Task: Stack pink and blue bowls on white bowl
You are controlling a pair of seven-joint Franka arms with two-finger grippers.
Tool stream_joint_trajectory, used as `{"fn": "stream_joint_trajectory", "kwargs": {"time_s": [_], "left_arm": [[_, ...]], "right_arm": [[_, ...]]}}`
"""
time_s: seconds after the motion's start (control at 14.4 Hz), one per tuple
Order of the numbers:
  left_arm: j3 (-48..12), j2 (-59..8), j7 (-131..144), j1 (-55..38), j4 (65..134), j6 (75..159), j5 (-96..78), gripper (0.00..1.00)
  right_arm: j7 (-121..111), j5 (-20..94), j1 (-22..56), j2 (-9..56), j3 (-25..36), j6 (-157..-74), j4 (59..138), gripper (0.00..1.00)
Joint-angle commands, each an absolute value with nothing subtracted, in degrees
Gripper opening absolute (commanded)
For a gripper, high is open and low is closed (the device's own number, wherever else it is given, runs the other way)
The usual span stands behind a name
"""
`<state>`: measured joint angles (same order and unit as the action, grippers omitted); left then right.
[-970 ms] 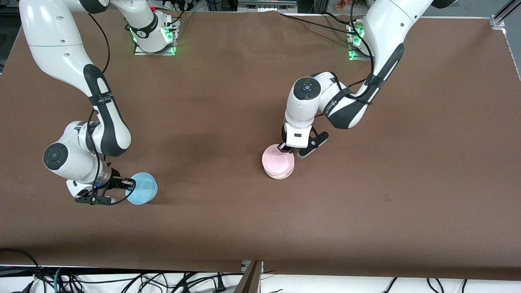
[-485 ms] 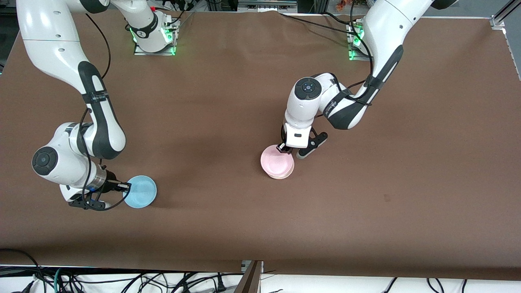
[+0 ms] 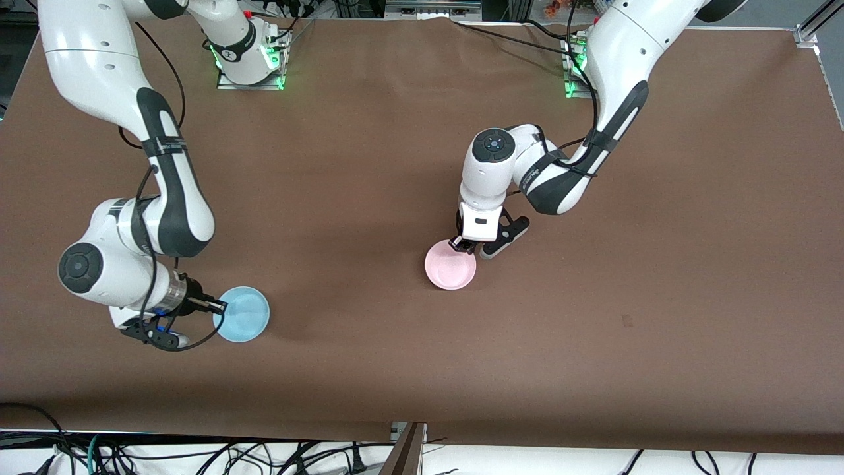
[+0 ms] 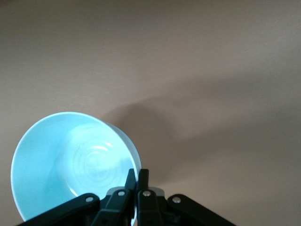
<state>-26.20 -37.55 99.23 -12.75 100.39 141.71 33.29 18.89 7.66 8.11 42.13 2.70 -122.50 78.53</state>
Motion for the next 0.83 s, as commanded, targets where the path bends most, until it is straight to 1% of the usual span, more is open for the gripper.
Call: {"fn": "stream_joint_trajectory", "kwargs": {"time_s": [0.0,0.21,0.35,0.42,0.49,0.76], "left_arm": [[-25.8,-38.1,101.7,-13.3,99.9,142.3,35.4,0.00],[-25.7,-39.0,103.3,-13.3,99.8,144.1,35.4,0.00],[-25.7,-39.2,103.4,-13.3,99.8,144.1,35.4,0.18],[-25.7,-39.2,103.4,-13.3,99.8,144.1,35.4,0.37],[-25.7,-39.1,103.3,-13.2,99.8,144.1,35.4,0.49],[-25.8,-37.6,102.7,-11.9,99.1,144.1,35.3,0.50]], "right_arm": [[24.2,8.1,9.9,42.7,2.7,-121.1,76.0,0.00],[28.0,8.1,11.2,42.7,2.6,-121.1,75.4,0.00],[30.7,8.2,12.1,42.7,2.6,-121.0,75.0,0.00],[32.1,8.3,12.4,42.7,2.3,-121.1,74.8,0.00],[33.7,9.0,12.5,42.7,1.3,-121.1,74.7,0.00],[40.2,9.6,13.0,42.6,-0.7,-121.1,73.8,0.00]]}}
